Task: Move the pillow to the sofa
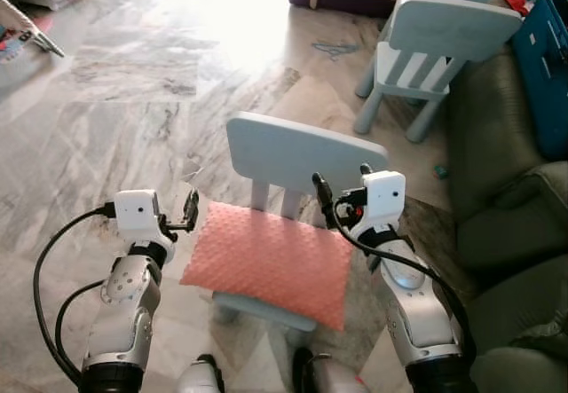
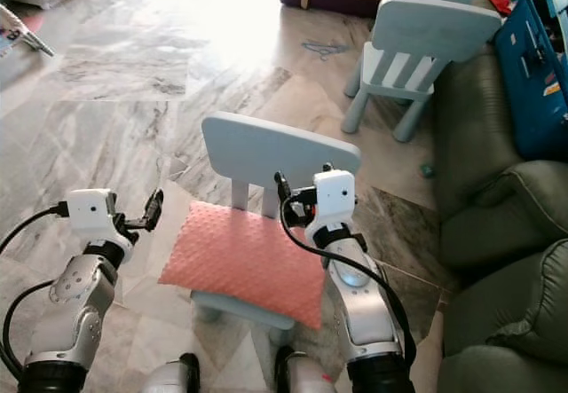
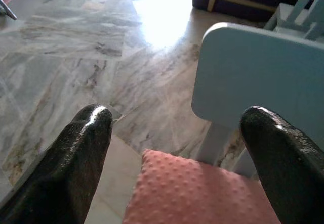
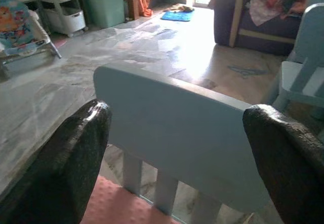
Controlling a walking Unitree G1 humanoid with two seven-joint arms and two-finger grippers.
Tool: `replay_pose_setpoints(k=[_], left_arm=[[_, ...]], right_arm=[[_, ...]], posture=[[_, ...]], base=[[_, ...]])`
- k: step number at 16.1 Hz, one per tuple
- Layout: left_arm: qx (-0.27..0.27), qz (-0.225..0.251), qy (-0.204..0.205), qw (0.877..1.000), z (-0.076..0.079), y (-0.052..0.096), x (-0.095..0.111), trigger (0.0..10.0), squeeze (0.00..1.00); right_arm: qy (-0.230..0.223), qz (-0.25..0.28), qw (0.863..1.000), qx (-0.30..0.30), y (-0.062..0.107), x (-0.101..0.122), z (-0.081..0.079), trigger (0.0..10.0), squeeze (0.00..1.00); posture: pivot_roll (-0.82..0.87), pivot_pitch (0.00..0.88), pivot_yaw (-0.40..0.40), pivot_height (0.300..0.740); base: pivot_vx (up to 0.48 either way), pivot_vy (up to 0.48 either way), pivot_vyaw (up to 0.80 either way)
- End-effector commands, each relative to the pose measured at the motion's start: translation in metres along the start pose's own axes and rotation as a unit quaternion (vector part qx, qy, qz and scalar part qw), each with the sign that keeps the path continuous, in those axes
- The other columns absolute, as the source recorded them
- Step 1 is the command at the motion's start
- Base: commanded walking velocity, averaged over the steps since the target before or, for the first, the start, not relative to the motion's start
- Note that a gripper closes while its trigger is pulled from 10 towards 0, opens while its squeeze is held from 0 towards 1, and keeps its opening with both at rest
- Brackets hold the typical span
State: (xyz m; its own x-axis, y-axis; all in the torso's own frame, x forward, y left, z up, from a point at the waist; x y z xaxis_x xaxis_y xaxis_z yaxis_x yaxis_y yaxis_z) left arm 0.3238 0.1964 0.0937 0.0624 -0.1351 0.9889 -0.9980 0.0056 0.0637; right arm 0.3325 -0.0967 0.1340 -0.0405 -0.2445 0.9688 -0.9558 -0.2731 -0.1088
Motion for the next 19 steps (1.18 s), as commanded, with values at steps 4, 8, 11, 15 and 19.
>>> replay_pose_setpoints(k=[4, 8, 11, 15, 19], left_arm=[[-0.010, -0.016, -0.005, 1.000, 0.0024, 0.0020, -0.0082, 10.0, 0.00], [-0.007, -0.022, 0.004, 1.000, 0.0026, 0.0017, -0.0092, 10.0, 0.00], [-0.007, -0.023, 0.008, 1.000, 0.0034, 0.0018, -0.0101, 10.0, 0.00], [-0.007, -0.028, 0.008, 1.000, 0.0020, 0.0020, -0.0113, 10.0, 0.00], [-0.005, -0.031, 0.010, 0.999, 0.0009, 0.0026, -0.0120, 10.0, 0.00]], right_arm=[[0.000, -0.006, 1.000, -0.004, 0.0028, -0.0025, 0.0017, 10.0, 0.00], [0.000, -0.007, 1.000, -0.005, 0.0021, -0.0019, 0.0025, 10.0, 0.00], [-0.001, -0.004, 1.000, -0.004, 0.0026, -0.0016, 0.0014, 10.0, 0.00], [0.003, -0.002, 1.000, -0.004, 0.0032, -0.0012, 0.0012, 10.0, 0.00], [0.001, -0.008, 1.000, -0.012, 0.0044, -0.0026, 0.0035, 10.0, 0.00]], posture=[[0.02, 0.249, -0.041, 0.740], [0.02, 0.252, -0.041, 0.740], [0.01, 0.253, -0.040, 0.740], [0.01, 0.256, -0.040, 0.740], [0.01, 0.260, -0.040, 0.740]], base=[[0.000, 0.000, -0.80], [0.000, 0.000, -0.80], [0.000, 0.000, -0.71], [0.000, 0.000, 0.00], [0.000, 0.000, 0.00]])
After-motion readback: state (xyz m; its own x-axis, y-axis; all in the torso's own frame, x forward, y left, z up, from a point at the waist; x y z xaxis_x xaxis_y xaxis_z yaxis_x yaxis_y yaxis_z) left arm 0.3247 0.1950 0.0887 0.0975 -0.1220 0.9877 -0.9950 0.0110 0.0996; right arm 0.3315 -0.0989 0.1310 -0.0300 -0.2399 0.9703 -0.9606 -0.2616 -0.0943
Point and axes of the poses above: a point about 5 cm out from each wrist's last joint towards the gripper, its own y axis pointing back from the gripper into the wrist, its own x axis along the axis of the wrist's last joint, z = x × y, the point moved 3 cm from there along -y, pointing out of the wrist towards the gripper, and after that the axes turned 13 degrees about -y, right-handed, at the moved point
